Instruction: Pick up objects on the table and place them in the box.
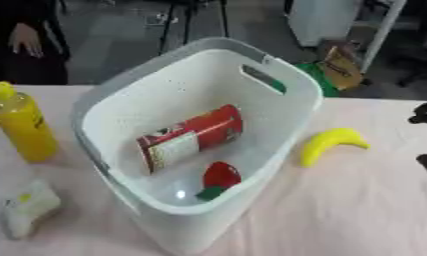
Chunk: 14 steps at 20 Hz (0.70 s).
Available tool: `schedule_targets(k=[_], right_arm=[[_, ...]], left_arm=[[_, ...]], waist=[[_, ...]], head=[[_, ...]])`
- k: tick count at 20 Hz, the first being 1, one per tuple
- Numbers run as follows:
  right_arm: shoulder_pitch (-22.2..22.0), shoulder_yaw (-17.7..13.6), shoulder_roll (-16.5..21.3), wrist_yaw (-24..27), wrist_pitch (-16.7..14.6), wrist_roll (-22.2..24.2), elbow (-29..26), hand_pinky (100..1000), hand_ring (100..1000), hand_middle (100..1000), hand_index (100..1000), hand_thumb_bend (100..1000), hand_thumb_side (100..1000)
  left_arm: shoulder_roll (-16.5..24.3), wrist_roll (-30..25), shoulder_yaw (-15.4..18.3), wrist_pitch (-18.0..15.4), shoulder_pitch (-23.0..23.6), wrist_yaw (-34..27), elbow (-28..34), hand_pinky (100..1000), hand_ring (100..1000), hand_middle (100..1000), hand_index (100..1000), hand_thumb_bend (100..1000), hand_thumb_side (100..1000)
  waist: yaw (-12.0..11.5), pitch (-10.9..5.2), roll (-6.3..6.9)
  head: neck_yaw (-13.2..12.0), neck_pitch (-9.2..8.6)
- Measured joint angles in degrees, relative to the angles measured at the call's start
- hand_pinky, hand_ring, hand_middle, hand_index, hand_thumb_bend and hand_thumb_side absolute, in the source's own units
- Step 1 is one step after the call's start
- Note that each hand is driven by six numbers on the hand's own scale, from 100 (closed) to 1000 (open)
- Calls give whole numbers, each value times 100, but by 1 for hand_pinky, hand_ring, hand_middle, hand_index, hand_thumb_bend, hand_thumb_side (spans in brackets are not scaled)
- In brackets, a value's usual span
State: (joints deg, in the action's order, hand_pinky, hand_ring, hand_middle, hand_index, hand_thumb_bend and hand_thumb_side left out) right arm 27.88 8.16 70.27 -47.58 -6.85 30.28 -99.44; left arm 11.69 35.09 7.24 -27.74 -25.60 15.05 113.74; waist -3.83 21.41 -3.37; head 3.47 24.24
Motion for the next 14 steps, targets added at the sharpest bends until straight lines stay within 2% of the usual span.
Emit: schedule_targets(k=[6,14], right_arm=[[533,248,-273,-201,-34,-124,437,929,987,945,1000,303,834],[1652,580,-1052,-155,-282,134,1432,944,991,948,1000,339,754]], left_arm=[[0,-38,-32,0,0,-41,0,649,491,595,752,100,1000],[-2,-109,-72,-7,-2,-93,0,649,491,594,750,100,1000]], waist=[[-30,-2,-4],[-120,-22,1]], head=[[31,2],[211,17]])
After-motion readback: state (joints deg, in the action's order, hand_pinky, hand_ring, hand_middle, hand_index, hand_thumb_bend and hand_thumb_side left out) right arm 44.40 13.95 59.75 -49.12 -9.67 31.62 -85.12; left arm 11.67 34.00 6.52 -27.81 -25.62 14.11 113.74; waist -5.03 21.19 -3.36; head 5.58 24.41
